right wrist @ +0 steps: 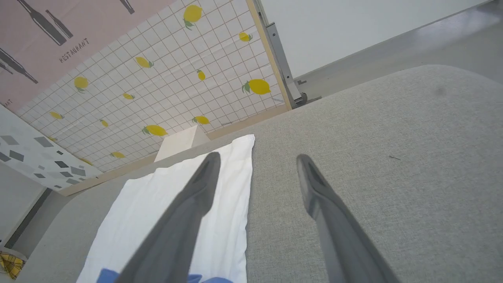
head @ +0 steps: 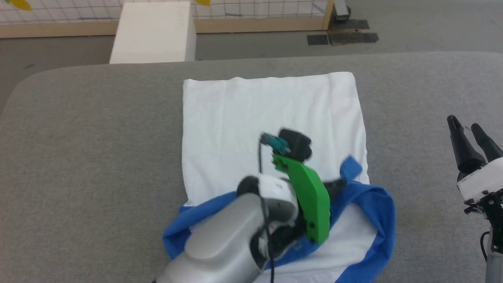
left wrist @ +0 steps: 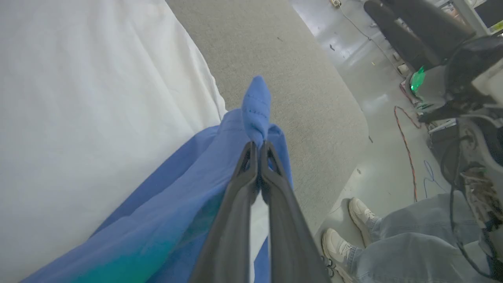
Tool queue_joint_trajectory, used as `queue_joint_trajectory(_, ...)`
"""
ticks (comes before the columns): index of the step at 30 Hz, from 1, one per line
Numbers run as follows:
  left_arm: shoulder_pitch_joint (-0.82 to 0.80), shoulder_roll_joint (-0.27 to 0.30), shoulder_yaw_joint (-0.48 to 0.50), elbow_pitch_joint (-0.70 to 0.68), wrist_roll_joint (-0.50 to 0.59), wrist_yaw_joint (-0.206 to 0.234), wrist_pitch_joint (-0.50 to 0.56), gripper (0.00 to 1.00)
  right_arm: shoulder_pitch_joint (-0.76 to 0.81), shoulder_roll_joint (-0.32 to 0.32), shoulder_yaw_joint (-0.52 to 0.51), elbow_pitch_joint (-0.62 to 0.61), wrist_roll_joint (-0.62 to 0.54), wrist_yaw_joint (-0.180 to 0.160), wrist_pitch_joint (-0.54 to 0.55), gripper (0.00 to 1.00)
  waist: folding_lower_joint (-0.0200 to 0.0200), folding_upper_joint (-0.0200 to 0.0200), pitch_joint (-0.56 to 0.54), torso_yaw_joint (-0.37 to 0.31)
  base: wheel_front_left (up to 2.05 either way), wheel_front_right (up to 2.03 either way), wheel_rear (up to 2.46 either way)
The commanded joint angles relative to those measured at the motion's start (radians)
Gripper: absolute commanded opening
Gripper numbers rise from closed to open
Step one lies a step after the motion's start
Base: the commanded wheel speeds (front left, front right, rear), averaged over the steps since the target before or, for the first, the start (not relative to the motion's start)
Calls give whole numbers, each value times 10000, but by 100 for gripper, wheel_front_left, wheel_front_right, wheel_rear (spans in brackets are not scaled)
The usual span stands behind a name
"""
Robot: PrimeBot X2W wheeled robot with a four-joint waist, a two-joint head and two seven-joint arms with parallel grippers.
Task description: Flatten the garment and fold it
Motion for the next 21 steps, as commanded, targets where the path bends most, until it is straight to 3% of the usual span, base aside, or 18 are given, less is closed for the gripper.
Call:
queue_joint_trajectory(1, -173, -15, -488, 345, -69, 50, -138, 0, 50, 29, 20, 27, -2, -13, -3, 100, 1, -1, 322, -447, 0, 0, 0)
queue_joint_trajectory(7, -187, -15, -2200, 1517, -647, -18, -22, 0, 94, 15, -34, 154, 73, -13, -131, 100, 1, -1, 520, -712, 0, 0, 0)
queue_joint_trajectory(10, -145, -15, -2595, 1784, -1130, 52, 87, 0, 119, 9, -48, 222, 93, -13, -185, 100, 1, -1, 537, -715, 0, 0, 0)
queue_joint_trajectory(11, -182, -15, -2646, 1819, -1280, 100, -15, 29, 126, 13, -51, 245, 94, -13, -206, 100, 1, -1, 532, -700, 0, 0, 0)
queue_joint_trajectory(12, -231, -15, -2697, 1843, -1397, 121, -63, 98, 127, 18, -43, 266, 94, -13, -217, 100, 1, -1, 516, -685, 0, 0, 0)
queue_joint_trajectory(21, -1207, -16, -2260, 1327, -3082, -90, -165, 100, 182, 41, -33, 381, 46, -13, -241, 100, 1, -1, 84, -262, 0, 0, 0)
